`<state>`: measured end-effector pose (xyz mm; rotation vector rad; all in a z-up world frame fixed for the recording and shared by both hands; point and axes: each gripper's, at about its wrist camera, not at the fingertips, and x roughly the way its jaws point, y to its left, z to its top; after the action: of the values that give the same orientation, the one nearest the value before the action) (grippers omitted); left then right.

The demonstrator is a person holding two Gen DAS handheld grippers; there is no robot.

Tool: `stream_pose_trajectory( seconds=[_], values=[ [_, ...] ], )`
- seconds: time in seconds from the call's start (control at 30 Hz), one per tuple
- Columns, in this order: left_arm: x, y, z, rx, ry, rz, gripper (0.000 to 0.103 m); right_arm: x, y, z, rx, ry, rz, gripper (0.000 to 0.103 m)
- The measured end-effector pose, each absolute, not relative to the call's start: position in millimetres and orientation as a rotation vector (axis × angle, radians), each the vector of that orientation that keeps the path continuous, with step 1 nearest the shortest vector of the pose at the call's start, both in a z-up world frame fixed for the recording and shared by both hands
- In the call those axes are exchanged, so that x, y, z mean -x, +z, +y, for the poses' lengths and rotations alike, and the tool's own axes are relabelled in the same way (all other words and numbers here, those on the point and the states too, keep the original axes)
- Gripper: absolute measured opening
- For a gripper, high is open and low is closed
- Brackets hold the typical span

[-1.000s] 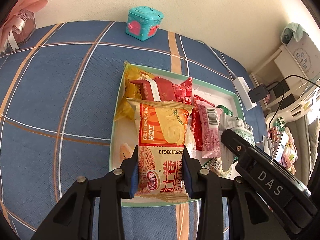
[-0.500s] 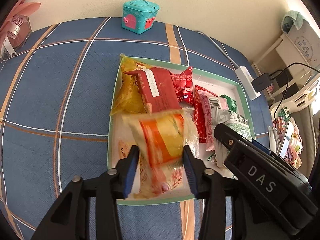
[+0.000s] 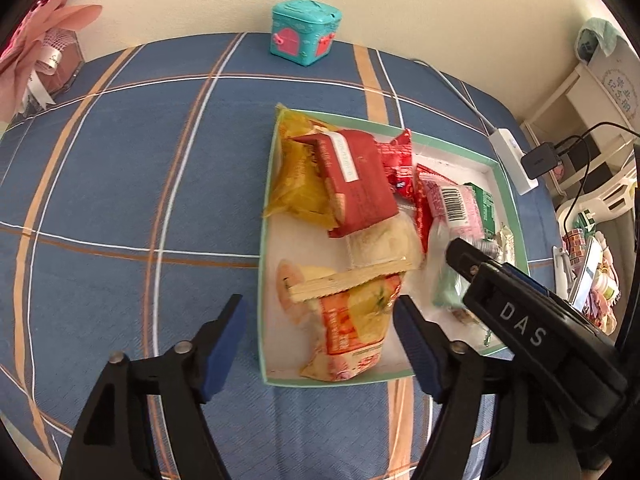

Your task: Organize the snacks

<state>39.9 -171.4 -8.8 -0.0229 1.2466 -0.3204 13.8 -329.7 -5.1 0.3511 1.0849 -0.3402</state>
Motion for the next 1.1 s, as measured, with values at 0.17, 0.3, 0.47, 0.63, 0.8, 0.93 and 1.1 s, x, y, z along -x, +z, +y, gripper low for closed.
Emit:
stream_pose_trajectory(
  seconds=[0.17,0.3,0.47,0.63,0.8,0.93,1.1],
  values=[
    [-37.3,-6.4,-161.7,0.008,-0.29,1.22,0.091,-12.2,-5.3,-329.5,-0.354,-0.344,1.083,0.066],
    [-35.5,-6.1,-154.9,-0.037,-0.243,1.194,0.097,-8.5,-5.2,-327.9,-0.352,-0.336,1.078,0.07],
    [-33.5,-3.6,-138.5,-0.042,-0.2,1.172,0.097,2.0,-4.3,-321.8,-0.329,-0.342,1.068,0.082],
    [-26.9,8.4,-122.5,-0.094,-0.129,1.097,0.097,12.4,-3.3,-308.8,-0.278,-0.336,1.059,0.087],
    [-19.7,13.3,-113.2,-0.122,-0.109,1.084,0.097,22.5,1.5,-297.5,-0.246,-0.332,1.035,0.103],
    [-11.1,15.1,-111.6,-0.16,-0.078,1.076,0.097,30.9,3.5,-290.5,-0.232,-0.329,1.028,0.103],
    [0.4,18.4,-110.8,-0.171,-0.067,1.061,0.097,41.7,5.7,-283.9,-0.212,-0.335,1.016,0.103]
  ],
)
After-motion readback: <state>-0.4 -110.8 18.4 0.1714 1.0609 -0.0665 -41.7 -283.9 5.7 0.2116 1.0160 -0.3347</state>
